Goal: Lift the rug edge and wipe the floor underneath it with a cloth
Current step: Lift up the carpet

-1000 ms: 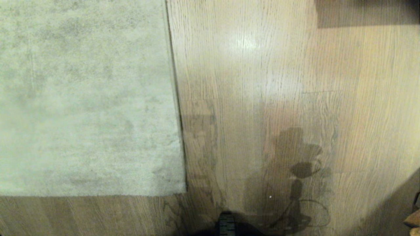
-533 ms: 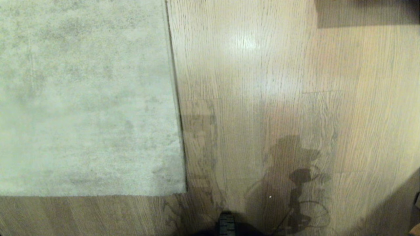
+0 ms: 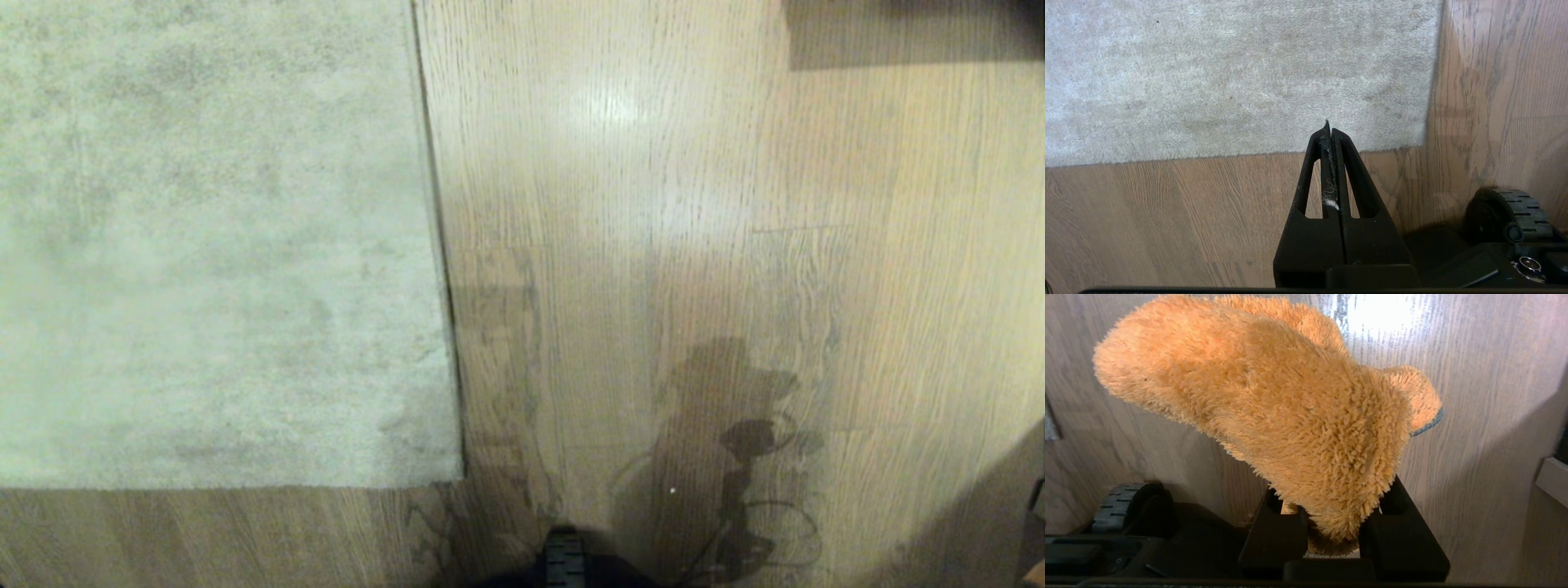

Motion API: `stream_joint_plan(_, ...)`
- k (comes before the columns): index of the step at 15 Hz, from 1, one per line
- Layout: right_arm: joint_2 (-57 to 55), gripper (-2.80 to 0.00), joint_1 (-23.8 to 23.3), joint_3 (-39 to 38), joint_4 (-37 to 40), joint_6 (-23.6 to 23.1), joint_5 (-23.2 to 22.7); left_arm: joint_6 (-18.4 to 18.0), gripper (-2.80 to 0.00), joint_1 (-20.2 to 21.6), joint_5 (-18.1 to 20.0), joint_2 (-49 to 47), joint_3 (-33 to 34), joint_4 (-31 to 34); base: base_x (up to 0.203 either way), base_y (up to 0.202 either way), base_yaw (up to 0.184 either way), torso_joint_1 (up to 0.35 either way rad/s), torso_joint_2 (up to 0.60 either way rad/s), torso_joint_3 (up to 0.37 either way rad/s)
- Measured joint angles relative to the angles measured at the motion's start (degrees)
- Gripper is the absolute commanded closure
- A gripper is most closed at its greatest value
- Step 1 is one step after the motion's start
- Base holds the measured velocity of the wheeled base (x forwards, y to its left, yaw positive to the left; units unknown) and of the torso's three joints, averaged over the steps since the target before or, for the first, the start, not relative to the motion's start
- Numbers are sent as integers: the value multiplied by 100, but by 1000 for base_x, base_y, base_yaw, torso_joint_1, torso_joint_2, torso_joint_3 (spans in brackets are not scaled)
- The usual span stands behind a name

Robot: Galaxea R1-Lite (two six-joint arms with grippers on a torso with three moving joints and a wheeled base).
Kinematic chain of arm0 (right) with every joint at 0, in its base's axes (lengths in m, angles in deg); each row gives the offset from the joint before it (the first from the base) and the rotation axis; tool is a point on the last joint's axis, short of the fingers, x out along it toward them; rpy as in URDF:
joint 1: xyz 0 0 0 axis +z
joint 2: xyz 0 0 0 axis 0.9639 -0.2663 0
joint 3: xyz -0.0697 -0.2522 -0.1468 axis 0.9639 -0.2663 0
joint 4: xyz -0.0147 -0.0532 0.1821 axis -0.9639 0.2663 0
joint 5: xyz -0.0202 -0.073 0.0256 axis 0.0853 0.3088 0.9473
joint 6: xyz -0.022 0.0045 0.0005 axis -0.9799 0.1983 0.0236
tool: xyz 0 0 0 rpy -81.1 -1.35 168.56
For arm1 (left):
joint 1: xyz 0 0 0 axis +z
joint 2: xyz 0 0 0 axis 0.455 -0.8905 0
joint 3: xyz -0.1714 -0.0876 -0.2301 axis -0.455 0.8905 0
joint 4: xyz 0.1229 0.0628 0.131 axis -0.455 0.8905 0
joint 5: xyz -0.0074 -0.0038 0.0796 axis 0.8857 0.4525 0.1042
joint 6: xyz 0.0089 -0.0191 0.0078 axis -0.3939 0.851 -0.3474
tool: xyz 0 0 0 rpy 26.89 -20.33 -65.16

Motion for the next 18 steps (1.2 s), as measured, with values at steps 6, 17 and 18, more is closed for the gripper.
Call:
stream_joint_plan(6, 2, 0, 0, 0, 0, 28, 1, 1, 0, 1, 4, 0, 0, 0, 0, 0, 0, 0, 0, 0)
stream_joint_plan(17, 1, 0, 0, 0, 0, 33, 1, 1, 0, 0, 6, 0, 0, 0, 0, 0, 0, 0, 0, 0)
stream_joint_plan(18, 1, 0, 0, 0, 1, 33, 0, 0, 0, 0, 5, 0, 0, 0, 0, 0, 0, 0, 0, 0)
